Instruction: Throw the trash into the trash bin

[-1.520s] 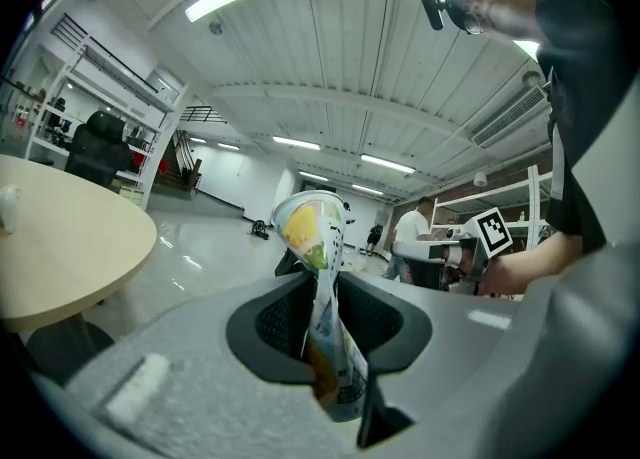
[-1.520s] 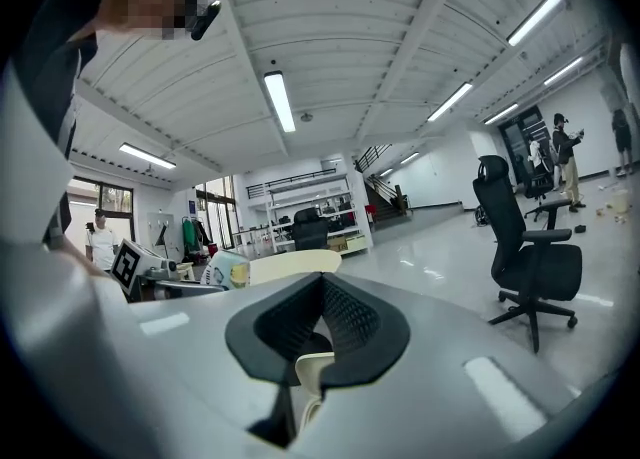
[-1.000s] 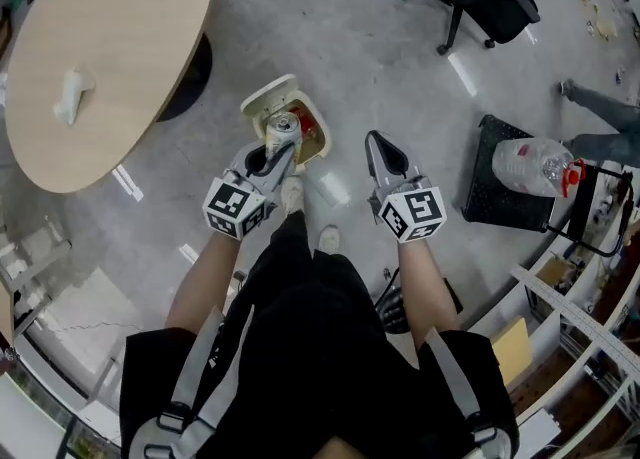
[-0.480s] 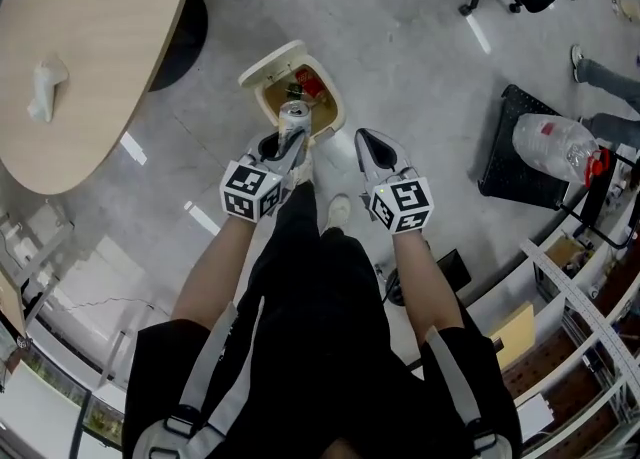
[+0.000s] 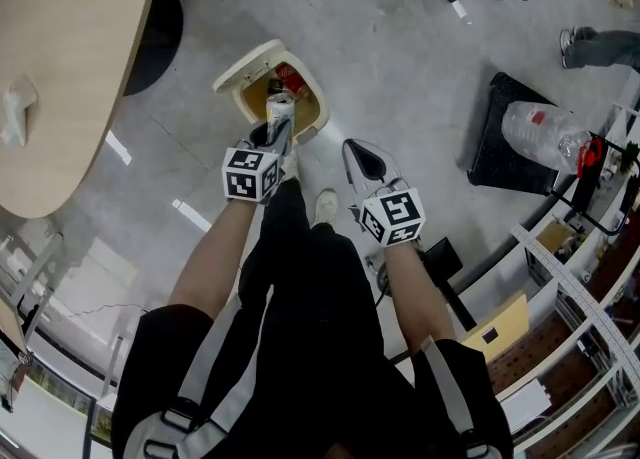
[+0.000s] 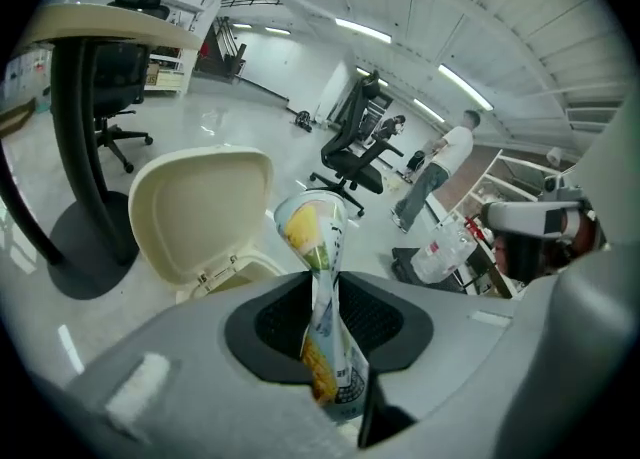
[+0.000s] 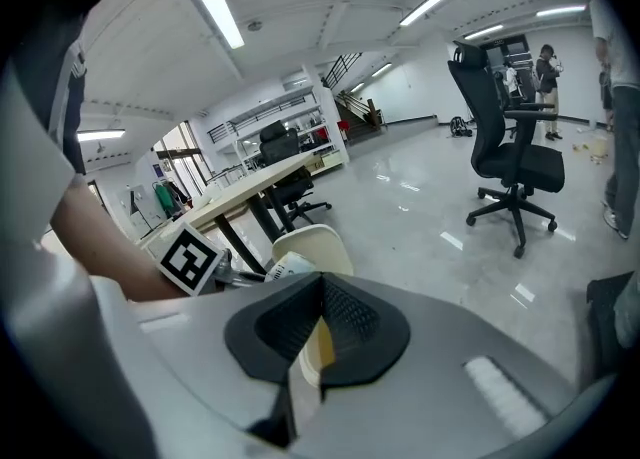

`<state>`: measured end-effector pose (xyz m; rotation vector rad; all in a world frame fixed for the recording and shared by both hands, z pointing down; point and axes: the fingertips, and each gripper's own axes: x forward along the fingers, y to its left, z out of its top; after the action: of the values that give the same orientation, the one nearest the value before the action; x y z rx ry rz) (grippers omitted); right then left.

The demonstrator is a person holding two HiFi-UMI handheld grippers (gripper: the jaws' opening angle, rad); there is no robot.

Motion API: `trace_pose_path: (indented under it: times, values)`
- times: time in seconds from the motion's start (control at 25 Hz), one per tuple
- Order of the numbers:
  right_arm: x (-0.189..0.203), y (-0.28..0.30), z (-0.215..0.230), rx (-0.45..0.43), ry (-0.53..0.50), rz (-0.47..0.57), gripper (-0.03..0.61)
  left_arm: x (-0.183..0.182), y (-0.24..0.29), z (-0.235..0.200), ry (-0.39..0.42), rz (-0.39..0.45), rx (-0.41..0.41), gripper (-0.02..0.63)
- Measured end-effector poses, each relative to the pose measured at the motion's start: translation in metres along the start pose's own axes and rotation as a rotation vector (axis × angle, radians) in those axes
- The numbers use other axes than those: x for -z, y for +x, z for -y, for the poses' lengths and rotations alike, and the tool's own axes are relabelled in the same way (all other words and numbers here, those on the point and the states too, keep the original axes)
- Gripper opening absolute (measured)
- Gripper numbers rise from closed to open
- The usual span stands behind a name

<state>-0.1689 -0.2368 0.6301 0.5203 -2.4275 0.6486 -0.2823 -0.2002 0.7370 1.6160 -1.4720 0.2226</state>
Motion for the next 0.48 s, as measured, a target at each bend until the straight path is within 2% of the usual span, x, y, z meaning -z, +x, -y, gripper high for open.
trace_pose_path:
  times: [0.32, 0.4, 0.48]
  values:
    - [0.011, -0.023, 0.014, 0.029, 0.065, -0.002, 0.006, 0.01, 0.022, -0.019, -0.072, -0.008, -0.046, 0.09]
    - [0.012, -0.027, 0.012, 0.026, 0.079, 0.001, 0.005, 0.017, 0.028, -0.023, -0.095, -0.048, -0.053, 0.164]
    - [0.012, -0.03, 0.009, 0.024, 0.086, 0.005, 0.005, 0.025, 0.028, -0.026, -0.108, -0.091, -0.064, 0.181]
